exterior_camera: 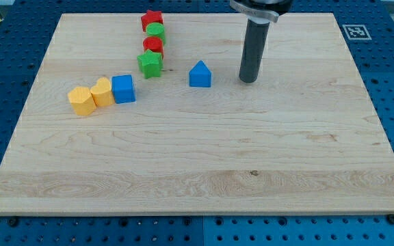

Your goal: Move the green star to the top left of the yellow hexagon

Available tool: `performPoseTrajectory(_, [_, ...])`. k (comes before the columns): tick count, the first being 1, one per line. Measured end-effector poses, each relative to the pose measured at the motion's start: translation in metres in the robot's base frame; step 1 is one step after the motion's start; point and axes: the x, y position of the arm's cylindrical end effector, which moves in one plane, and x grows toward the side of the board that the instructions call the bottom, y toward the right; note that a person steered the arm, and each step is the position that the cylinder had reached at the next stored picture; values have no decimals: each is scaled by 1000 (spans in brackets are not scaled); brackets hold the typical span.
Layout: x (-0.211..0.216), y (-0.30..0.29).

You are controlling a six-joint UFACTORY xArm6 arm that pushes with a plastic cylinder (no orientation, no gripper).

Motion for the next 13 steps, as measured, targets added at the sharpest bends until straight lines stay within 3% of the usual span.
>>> performPoseTrajectory(4, [0, -134])
performPoseTrajectory(7, [-28, -147])
performPoseTrajectory(10, [-30, -234])
performPoseTrajectory(12, [-58, -237])
performPoseTrajectory(13, [-59, -266])
